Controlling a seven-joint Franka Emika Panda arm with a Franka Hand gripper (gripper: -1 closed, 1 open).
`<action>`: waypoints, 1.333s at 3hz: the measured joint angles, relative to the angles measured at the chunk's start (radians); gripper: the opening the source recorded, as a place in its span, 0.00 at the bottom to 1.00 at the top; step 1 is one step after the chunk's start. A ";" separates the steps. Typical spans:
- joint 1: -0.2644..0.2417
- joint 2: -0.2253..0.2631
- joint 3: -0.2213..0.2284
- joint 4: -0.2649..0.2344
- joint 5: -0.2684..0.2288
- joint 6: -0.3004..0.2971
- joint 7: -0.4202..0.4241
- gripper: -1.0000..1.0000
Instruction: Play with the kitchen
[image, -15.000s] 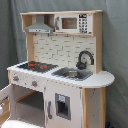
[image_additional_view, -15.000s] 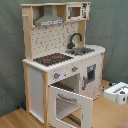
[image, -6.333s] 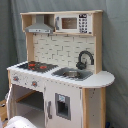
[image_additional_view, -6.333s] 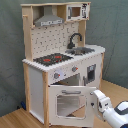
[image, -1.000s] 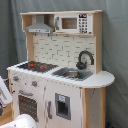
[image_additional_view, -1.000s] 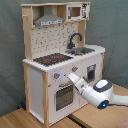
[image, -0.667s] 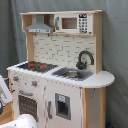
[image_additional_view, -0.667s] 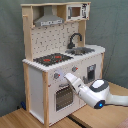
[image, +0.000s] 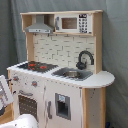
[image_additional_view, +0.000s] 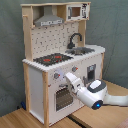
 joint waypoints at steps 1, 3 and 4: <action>-0.060 0.000 -0.019 0.037 0.000 0.058 0.045 1.00; -0.172 0.001 -0.036 0.131 -0.040 0.143 -0.013 1.00; -0.194 0.008 -0.052 0.133 -0.040 0.215 -0.054 1.00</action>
